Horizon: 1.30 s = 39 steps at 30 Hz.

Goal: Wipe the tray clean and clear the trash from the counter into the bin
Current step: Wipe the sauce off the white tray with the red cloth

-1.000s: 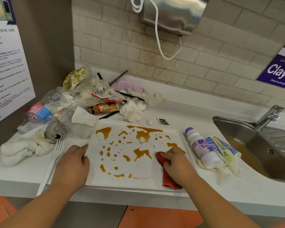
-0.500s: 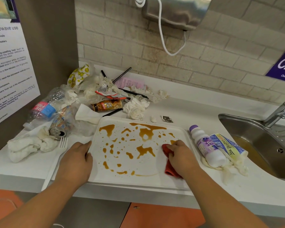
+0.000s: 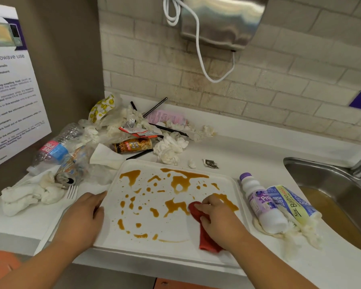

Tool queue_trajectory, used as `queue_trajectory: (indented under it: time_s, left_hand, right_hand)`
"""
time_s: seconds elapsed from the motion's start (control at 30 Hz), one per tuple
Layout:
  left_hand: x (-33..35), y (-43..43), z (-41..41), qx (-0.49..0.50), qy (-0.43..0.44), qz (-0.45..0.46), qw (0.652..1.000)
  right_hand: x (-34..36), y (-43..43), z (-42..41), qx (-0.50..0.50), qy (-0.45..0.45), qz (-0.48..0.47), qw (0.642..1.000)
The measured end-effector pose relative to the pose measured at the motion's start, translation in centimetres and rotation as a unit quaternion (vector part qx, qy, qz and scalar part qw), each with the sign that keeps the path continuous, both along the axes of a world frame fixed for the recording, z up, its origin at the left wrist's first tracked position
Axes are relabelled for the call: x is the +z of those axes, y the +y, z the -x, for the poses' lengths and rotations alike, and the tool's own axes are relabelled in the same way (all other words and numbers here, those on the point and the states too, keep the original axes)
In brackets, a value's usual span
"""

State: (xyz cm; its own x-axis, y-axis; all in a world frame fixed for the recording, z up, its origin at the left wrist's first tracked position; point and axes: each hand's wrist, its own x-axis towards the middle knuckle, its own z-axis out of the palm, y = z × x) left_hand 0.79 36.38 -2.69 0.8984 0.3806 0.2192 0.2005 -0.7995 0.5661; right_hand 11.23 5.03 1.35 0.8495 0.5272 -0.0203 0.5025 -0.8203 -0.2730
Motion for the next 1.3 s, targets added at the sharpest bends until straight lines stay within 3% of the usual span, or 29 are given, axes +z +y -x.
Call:
queue_trajectory:
  time_s: [0.13, 0.3, 0.43, 0.6, 0.73, 0.87, 0.93, 1.03, 1.13, 1.3]
  left_hand:
    - [0.2, -0.2, 0.1, 0.004, 0.006, 0.0, 1.0]
    - [0.6, -0.4, 0.1, 0.006, 0.01, 0.001, 1.0]
    - [0.6, -0.5, 0.2, 0.011, 0.011, 0.002, 1.0]
    - [0.8, -0.8, 0.1, 0.02, 0.014, -0.008, 1.0]
    - [1.3, -0.3, -0.5, 0.001, 0.054, -0.003, 0.999]
    - [2.6, 0.5, -1.9, -0.025, 0.086, 0.031, 0.995]
    - [2.7, 1.1, -2.4, -0.026, 0.105, 0.019, 0.994]
    - [2.4, 1.7, -2.9, -0.043, 0.138, 0.02, 0.989]
    - [2.1, 2.6, -3.7, -0.059, 0.156, 0.018, 0.986]
    - [1.8, 3.2, -4.7, -0.095, 0.211, 0.009, 0.973]
  right_hand:
    - [-0.1, -0.4, -2.5, -0.069, -0.023, -0.001, 0.997]
    - [-0.4, 0.8, -2.6, 0.017, -0.006, 0.005, 1.0]
    - [-0.3, 0.4, -4.2, -0.037, -0.002, -0.022, 0.999]
    - [-0.4, 1.0, -3.1, 0.042, 0.028, -0.017, 0.999]
    - [0.4, 0.4, -3.4, -0.015, 0.007, -0.019, 1.0]
    - [0.4, 0.7, -1.9, 0.025, 0.033, -0.017, 0.999]
    - [1.2, 0.0, -1.7, -0.009, 0.044, -0.047, 0.998]
    - [3.0, -2.5, -2.4, -0.139, -0.027, -0.114, 0.983]
    - [4.1, -4.0, -2.9, -0.248, -0.044, -0.036, 0.967]
    - [3.0, -3.6, -3.1, -0.343, -0.044, 0.073, 0.936]
